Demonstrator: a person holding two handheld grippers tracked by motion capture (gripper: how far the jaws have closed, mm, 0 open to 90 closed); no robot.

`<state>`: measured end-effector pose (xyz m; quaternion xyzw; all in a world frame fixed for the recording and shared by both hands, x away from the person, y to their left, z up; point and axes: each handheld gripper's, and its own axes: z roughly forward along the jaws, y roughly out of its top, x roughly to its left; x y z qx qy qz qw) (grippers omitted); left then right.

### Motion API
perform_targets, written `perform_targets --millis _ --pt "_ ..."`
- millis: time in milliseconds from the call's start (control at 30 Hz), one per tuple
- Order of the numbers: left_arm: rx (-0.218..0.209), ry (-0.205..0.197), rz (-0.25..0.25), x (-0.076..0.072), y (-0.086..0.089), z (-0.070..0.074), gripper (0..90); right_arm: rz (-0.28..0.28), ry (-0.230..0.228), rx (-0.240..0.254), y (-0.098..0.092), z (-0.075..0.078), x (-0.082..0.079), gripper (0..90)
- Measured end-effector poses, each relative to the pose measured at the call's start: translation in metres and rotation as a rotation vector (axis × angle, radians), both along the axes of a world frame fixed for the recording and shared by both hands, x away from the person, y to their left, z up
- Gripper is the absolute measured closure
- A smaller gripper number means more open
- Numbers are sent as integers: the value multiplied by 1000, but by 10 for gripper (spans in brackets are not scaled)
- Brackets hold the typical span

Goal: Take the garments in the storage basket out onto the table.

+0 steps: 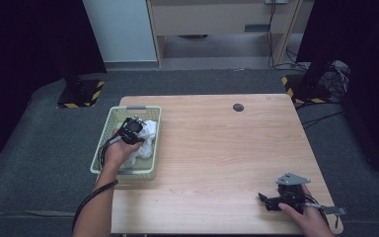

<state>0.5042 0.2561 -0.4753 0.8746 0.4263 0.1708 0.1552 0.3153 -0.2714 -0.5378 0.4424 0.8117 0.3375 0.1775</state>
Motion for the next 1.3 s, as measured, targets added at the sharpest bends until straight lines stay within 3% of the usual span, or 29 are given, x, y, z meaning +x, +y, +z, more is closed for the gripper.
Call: perform_targets --millis 500,900,1300 --pt "-34 -98 -12 -13 7 26 740 -1 0 0 0 0 0 5" --pt "-75 -134 0 -17 21 32 740 -4 4 1 0 0 0 5" --pt "-118 -175 -8 -18 21 40 739 -3 -1 0 0 0 2 5"
